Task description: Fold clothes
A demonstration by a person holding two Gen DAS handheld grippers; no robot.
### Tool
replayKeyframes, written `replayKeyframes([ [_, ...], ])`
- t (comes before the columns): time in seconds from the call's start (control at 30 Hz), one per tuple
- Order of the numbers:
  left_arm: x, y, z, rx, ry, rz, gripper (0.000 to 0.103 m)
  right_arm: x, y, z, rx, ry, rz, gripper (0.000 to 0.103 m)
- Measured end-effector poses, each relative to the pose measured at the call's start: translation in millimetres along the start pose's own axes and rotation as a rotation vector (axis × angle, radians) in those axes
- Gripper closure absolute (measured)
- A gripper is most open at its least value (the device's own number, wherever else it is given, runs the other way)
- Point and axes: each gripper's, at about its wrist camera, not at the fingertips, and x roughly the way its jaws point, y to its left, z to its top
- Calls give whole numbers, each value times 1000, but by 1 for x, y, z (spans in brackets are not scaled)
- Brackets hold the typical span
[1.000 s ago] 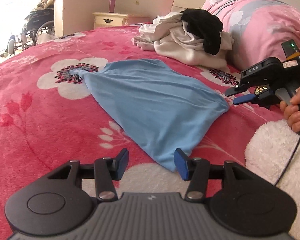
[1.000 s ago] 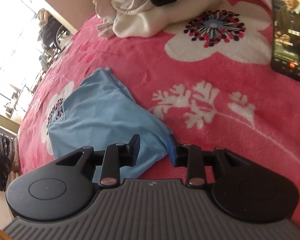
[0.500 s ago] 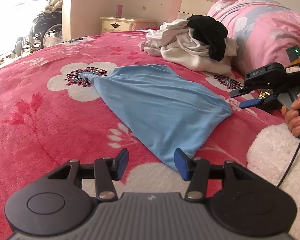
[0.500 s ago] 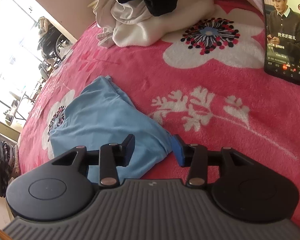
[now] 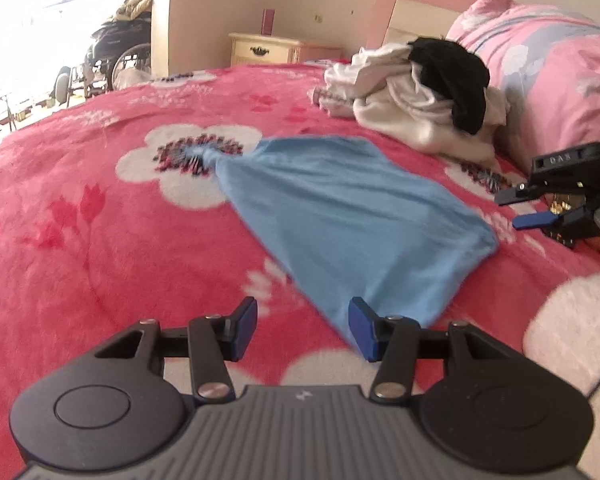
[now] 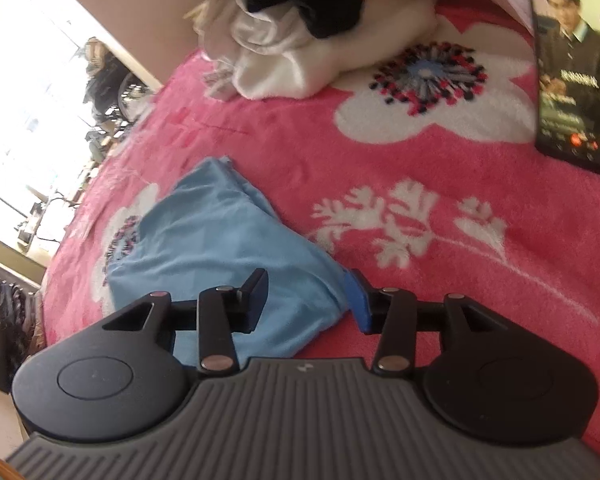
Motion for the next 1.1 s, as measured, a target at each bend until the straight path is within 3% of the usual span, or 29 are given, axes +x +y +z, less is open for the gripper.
replayKeyframes([
  [0.1, 19, -6, 15, 39, -25, -36, 51, 12, 22, 4, -110, 40, 67, 61],
  [0.23, 58, -18, 27, 92, -3, -93, 51, 54, 64, 8, -251, 179, 162, 61],
  [0.33, 91, -22, 20, 96, 74, -103, 51, 93, 82, 10, -285, 281, 236, 61],
  [0.4, 89, -21, 9, 102, 35, -106, 49, 114, 73, 16, -263, 323, 227, 68],
  [0.5, 76, -15, 2, 84, 21, -106, 49, 119, 38, 43, -165, 265, 185, 85],
  [0.57, 70, -6, 9, 69, 8, -113, 49, 111, 27, 59, -147, 199, 133, 83],
  [0.67, 68, 6, 31, 65, -37, -122, 47, 95, 44, 71, -254, 96, 92, 78],
  [0.77, 91, 14, 57, 56, -48, -137, 47, 106, 76, 70, -292, 118, 220, 78],
  [0.9, 124, 25, 64, 6, -13, -118, 50, 159, 100, 58, -257, 265, 369, 78],
  [0.93, 128, 28, 62, -10, -6, -111, 50, 170, 98, 58, -248, 268, 351, 78],
  [1.0, 129, 35, 60, -31, -2, -95, 50, 180, 82, 65, -218, 191, 262, 85],
  [1.1, 115, 41, 60, -36, -30, -93, 46, 170, 58, 85, -86, 107, 223, 81],
])
